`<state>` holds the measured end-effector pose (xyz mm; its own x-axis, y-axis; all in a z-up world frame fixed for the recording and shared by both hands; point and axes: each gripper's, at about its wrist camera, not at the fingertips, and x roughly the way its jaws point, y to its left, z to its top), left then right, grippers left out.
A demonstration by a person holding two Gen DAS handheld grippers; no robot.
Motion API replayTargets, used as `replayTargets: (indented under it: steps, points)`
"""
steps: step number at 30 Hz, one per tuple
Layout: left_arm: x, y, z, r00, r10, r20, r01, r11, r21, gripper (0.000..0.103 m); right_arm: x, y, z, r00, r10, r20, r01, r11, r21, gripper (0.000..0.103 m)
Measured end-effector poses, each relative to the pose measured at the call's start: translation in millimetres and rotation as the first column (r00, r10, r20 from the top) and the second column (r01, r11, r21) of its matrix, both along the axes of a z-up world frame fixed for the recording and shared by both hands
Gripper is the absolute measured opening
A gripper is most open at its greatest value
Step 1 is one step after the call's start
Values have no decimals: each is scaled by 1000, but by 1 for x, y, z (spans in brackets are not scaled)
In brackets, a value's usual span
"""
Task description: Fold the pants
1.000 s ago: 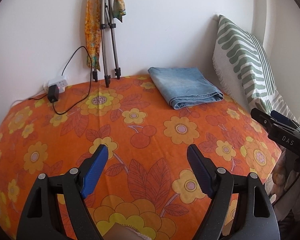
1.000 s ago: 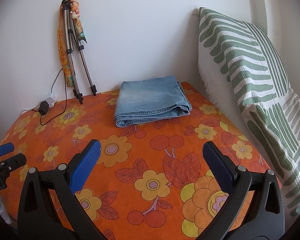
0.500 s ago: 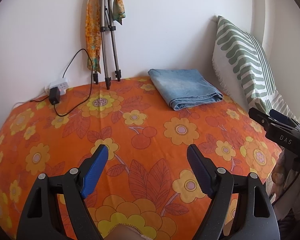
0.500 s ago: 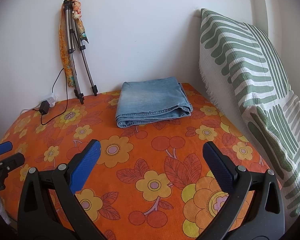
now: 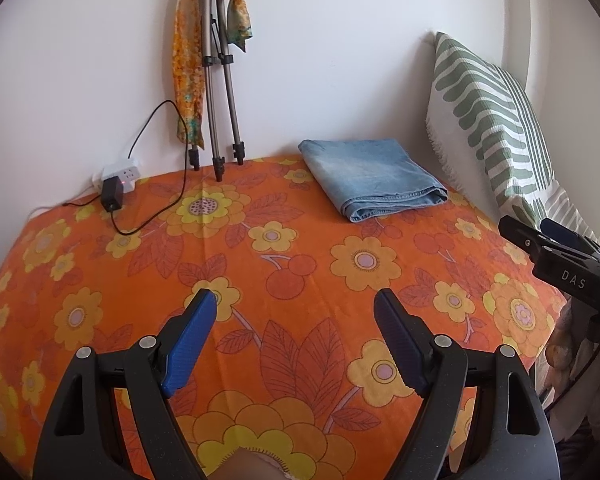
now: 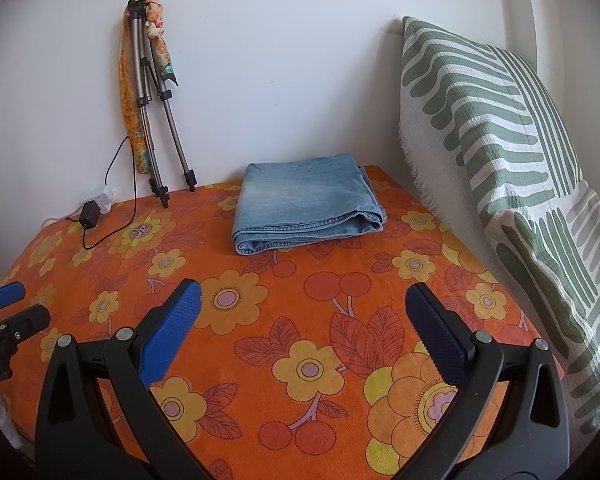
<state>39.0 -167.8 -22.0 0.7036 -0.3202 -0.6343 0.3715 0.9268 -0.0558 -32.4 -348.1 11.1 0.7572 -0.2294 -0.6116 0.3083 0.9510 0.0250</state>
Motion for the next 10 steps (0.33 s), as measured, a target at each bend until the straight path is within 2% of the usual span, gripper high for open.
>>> replayTargets:
  steps: [10]
  points:
    - [0,2,2,1000,-1,13,1,1000,-1,81,0,1,0,1000,-1,1,1,1000,1,103]
